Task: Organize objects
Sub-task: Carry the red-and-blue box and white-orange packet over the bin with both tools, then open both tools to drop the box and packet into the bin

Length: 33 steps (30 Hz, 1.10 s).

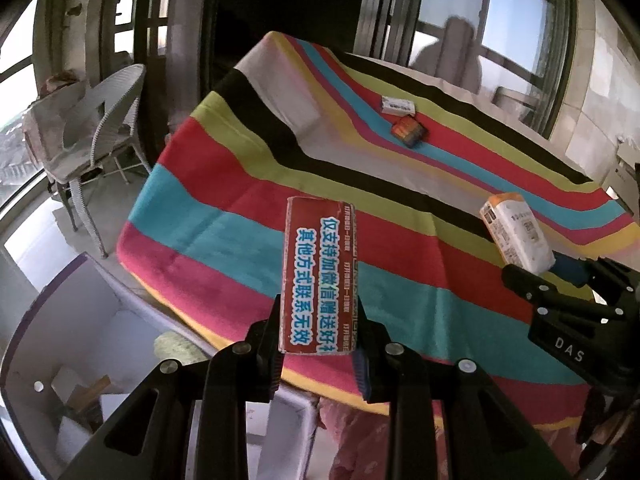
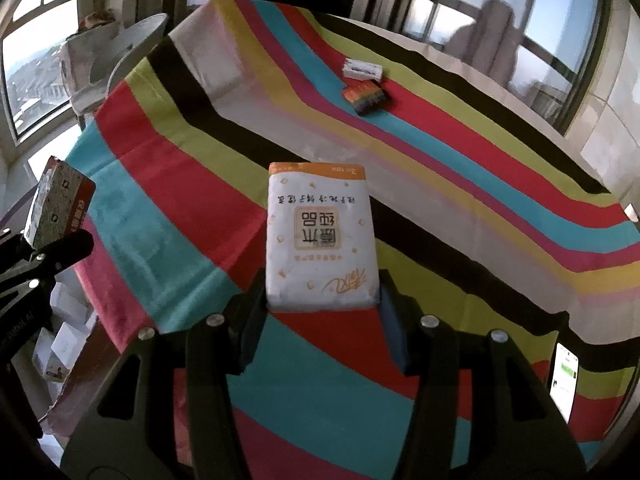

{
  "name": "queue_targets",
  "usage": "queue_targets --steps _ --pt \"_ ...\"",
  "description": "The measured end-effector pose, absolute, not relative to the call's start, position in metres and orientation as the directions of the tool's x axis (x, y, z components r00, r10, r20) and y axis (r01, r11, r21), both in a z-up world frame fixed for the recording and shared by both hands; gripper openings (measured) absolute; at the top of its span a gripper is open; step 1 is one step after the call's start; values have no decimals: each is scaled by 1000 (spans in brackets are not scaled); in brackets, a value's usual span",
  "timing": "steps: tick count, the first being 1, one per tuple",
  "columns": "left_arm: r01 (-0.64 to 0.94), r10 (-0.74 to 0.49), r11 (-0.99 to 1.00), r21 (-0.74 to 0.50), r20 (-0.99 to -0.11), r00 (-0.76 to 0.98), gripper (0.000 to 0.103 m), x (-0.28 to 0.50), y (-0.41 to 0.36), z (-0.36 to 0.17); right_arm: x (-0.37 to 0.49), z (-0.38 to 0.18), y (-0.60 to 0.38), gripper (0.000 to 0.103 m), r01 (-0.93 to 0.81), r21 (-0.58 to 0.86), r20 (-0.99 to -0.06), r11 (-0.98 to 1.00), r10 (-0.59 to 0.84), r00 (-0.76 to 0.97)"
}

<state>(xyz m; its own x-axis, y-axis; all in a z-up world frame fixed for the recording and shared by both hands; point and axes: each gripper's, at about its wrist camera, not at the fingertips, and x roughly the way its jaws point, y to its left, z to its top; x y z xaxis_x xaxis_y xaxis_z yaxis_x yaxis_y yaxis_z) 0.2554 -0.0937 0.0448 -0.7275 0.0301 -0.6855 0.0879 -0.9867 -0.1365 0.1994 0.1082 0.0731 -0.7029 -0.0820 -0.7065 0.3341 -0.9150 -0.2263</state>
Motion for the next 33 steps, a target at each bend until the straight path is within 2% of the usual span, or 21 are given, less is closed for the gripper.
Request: queue_targets --steps 18,33 --pt "185 -20 -965 -183 -657 -754 30 325 -155 49 261 91 39 56 486 -301 -671 -821 -180 -719" --pt "385 -178 -907 -172 -672 -719 30 381 -230 31 327 75 -46 56 709 -311 -713 -633 -338 -614"
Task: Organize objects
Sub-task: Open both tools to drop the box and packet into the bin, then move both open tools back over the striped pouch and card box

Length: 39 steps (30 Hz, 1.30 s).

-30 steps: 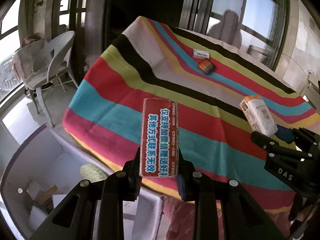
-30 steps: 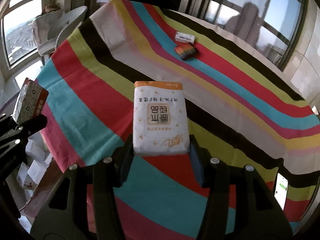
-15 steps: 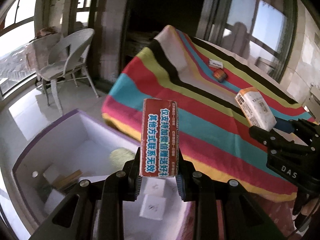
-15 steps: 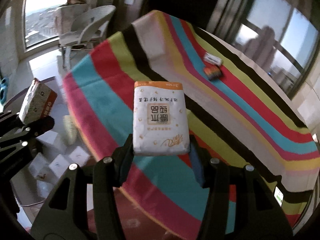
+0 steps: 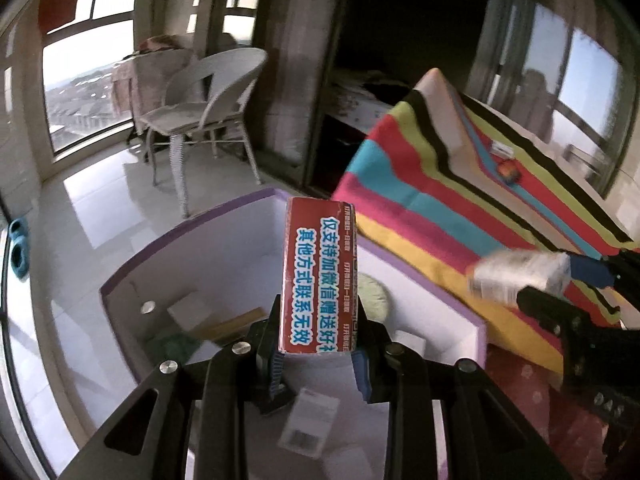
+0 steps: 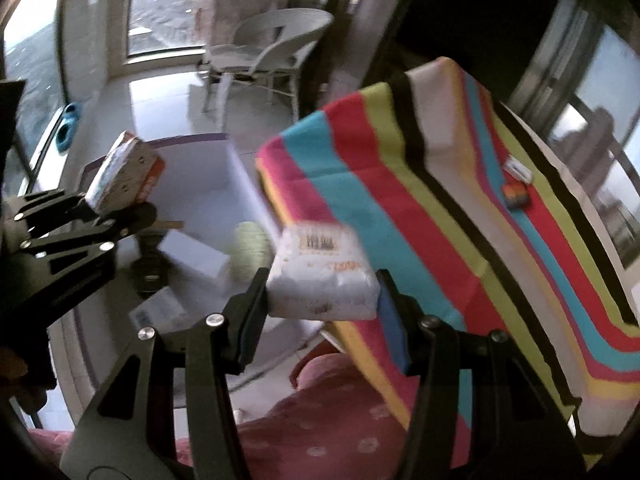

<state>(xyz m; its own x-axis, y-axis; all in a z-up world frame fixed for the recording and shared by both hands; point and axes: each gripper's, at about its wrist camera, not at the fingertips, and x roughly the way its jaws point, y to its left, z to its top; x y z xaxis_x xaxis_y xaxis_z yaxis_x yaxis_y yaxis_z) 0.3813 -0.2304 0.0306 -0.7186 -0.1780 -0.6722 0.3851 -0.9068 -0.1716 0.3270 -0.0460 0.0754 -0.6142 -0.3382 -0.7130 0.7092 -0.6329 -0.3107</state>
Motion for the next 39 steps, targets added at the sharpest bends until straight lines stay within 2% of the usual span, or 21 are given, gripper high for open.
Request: queue_targets --steps 13,14,15,16,17,18,22,28,34,39 --pt "454 -223 -877 -160 -701 -678 32 391 -261 19 360 65 -89 57 824 -245 -736 -510 -455 -501" --pt "468 -233 -869 -158 -705 -670 39 391 -262 19 359 65 -89 58 826 -236 -736 -512 -460 -496" --pt "485 -244 -861 -156 -709 -661 55 392 -263 18 358 65 -89 64 830 -223 -737 -512 -468 -487" --pt "507 -262 -848 -152 -712 -652 65 393 -265 17 356 66 -88 72 834 -206 -736 -512 -480 -478" --pt "526 -281 -838 -145 -712 -644 83 395 -267 17 355 66 -88 75 834 -201 -732 -513 -487 -476" --pt "546 -305 -827 -134 -710 -635 90 396 -269 18 351 68 -84 78 831 -197 -723 -520 -496 -482" --pt "570 -343 -817 -92 -716 -608 90 391 -269 17 321 70 -63 83 791 -154 -709 -592 -491 -506" --pt "513 -287 -855 -74 -756 -588 90 358 -242 13 240 53 -3 84 623 -99 -728 -776 -371 -577" --pt "328 -145 -941 -84 -775 -615 90 279 -177 23 167 38 60 84 463 -42 -764 -886 -270 -586" --pt "153 -39 -985 -80 -758 -651 90 179 -112 44 94 31 105 85 362 -47 -791 -931 -187 -582"
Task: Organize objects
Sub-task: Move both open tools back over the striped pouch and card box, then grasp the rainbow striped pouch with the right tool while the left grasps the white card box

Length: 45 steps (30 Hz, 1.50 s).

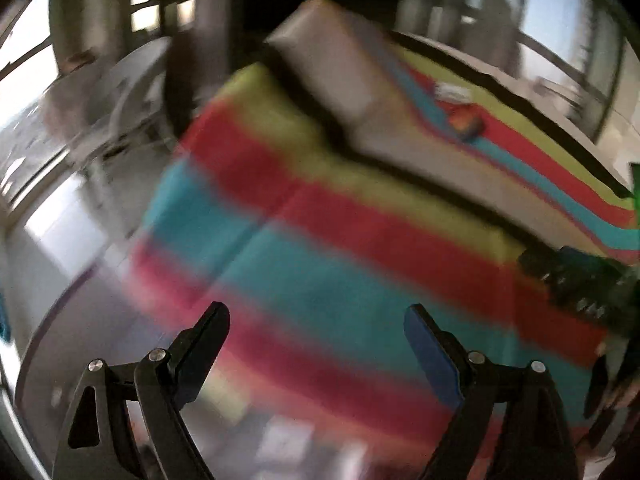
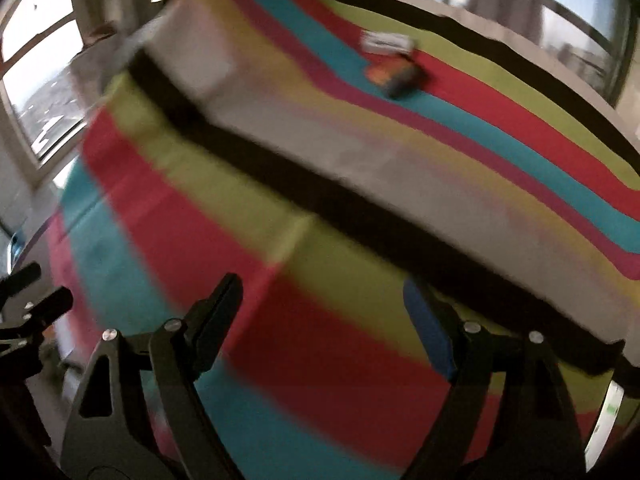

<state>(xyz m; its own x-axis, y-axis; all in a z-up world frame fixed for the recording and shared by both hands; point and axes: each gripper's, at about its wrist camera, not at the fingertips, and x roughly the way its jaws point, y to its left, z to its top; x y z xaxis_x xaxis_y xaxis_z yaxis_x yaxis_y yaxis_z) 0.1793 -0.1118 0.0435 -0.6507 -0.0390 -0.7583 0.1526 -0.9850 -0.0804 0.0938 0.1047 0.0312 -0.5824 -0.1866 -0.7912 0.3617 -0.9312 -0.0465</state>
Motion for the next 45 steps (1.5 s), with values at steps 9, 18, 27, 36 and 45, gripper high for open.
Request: queue_targets --steps 9,18,27,36,45 --pt "77 -29 -997 -29 -756 -654 90 37 -50 37 -50 27 126 85 255 69 -818 -965 -201 -540" --pt "135 2 -984 -112 -775 -632 91 21 -64 23 -165 35 102 86 46 269 -768 -962 -243 -592" --pt "110 18 -988 -110 -782 -623 100 24 -61 21 -193 29 76 65 28 112 -807 -993 -107 -580" --pt "99 39 -987 -129 -781 -624 103 28 -61 21 -75 39 183 62 341 -54 -866 -938 -126 -484" --pt "98 4 -992 -80 -796 -605 103 10 -55 21 -56 43 215 75 284 -14 -844 -959 -141 -518"
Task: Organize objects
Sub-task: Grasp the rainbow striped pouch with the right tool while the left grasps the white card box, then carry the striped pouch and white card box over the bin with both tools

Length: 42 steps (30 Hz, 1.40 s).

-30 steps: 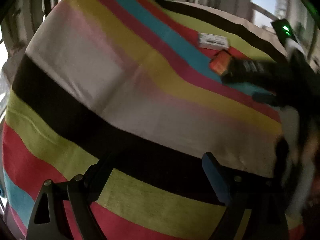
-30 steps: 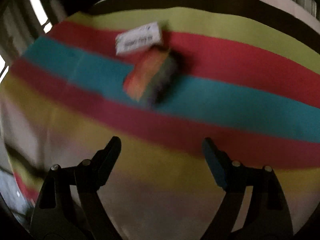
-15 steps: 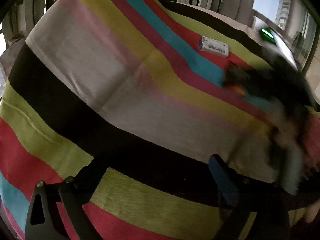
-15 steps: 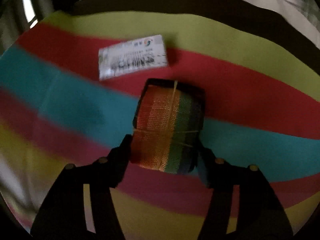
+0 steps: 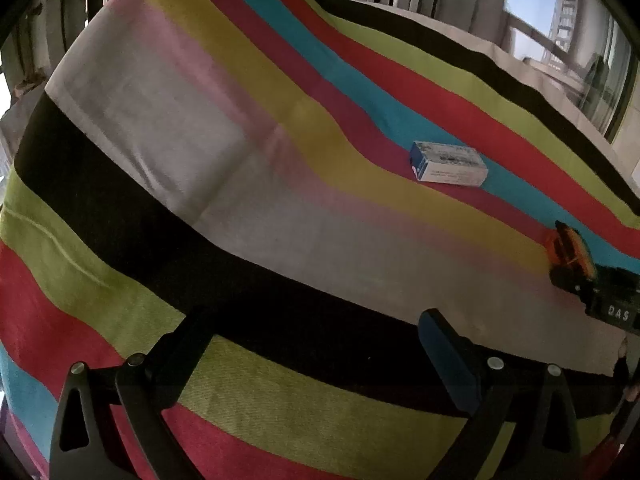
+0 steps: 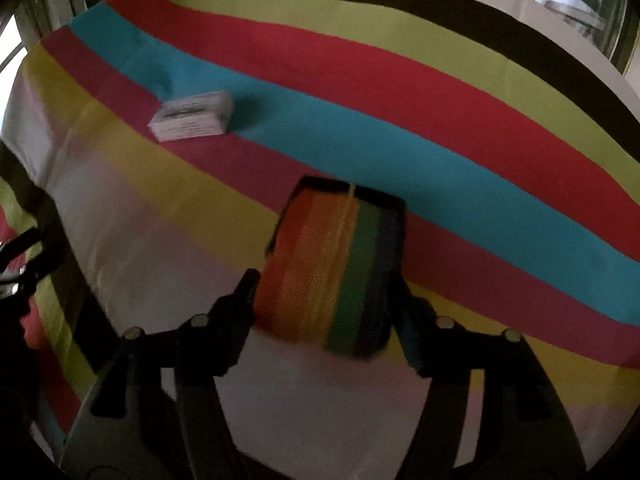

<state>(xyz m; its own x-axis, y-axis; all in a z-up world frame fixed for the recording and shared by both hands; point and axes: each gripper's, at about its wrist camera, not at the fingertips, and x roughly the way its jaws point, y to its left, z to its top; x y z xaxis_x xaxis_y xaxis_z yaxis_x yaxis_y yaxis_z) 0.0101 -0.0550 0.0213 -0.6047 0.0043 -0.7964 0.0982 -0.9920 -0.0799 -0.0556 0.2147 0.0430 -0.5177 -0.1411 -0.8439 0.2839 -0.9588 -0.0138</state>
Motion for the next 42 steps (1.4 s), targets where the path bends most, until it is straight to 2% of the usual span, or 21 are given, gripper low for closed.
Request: queue_targets --steps 1,3,5,7,9,11,13,19,20,22,23,26,28,32,34,35,37,38,39,40,42 --pt "98 -5 -993 -68 -800 -600 103 5 -53 20 -56 43 214 80 273 -12 -840 -962 -138 -524" --pt "95 -50 -995 -6 -814 -578 103 0 -45 18 -51 43 211 81 257 -14 -829 -966 -133 -543" --pt "71 -36 -997 -6 -817 -575 103 -4 -41 18 -43 41 213 80 236 -14 -817 -972 -125 -563" --pt "14 -11 -1000 3 -822 -569 103 -16 -31 19 -35 40 212 64 218 -17 -806 -976 -116 -580" --pt "-52 -20 -997 62 -809 -588 103 -36 -13 23 -30 41 215 64 216 -8 -795 -976 -125 -593" --pt "-155 -13 -978 140 -781 -624 103 -57 9 27 -18 37 214 64 216 -18 -783 -976 -121 -610" --pt "-303 48 -933 194 -767 -640 103 -86 31 26 -28 29 212 64 216 -29 -783 -976 -113 -612" --pt "-535 171 -821 200 -807 -565 99 -153 56 25 -43 28 218 64 217 -19 -784 -976 -120 -609" --pt "-562 196 -808 177 -819 -539 94 -161 59 25 -45 27 218 64 217 -18 -784 -976 -121 -609" --pt "-596 279 -801 57 -845 -456 63 -170 60 27 -45 28 219 65 217 -15 -784 -976 -123 -608" --pt "-590 338 -806 -38 -849 -407 36 -172 58 29 -43 28 221 65 217 -12 -784 -976 -125 -608" --pt "-535 308 -844 -36 -849 -429 34 -151 62 31 -48 25 220 65 217 -9 -784 -976 -128 -607" --pt "-495 333 -865 -85 -836 -437 34 -127 61 32 -46 26 220 65 217 -9 -784 -976 -128 -607" --pt "-393 305 -914 -101 -809 -502 38 -93 59 32 -43 28 220 65 217 -10 -784 -976 -127 -608" --pt "-349 258 -935 -64 -799 -544 54 -89 63 30 -43 28 220 65 217 -10 -784 -976 -127 -608" --pt "-327 234 -944 -49 -799 -554 66 -86 67 28 -43 28 220 65 217 -10 -784 -976 -127 -608" --pt "-313 216 -949 -35 -796 -565 68 -92 72 27 -42 28 220 65 217 -9 -784 -976 -128 -608" --pt "-315 207 -949 -22 -798 -566 66 -93 76 27 -43 28 220 65 217 -10 -784 -976 -127 -608" --pt "-316 199 -949 -11 -798 -570 47 -95 78 27 -42 28 220 65 217 -9 -784 -976 -127 -608" --pt "-316 196 -949 -5 -792 -577 34 -95 79 29 -43 28 220 65 217 -10 -784 -976 -127 -608" --pt "-314 207 -949 -21 -794 -572 34 -85 84 30 -44 28 219 65 218 -11 -784 -976 -127 -608"
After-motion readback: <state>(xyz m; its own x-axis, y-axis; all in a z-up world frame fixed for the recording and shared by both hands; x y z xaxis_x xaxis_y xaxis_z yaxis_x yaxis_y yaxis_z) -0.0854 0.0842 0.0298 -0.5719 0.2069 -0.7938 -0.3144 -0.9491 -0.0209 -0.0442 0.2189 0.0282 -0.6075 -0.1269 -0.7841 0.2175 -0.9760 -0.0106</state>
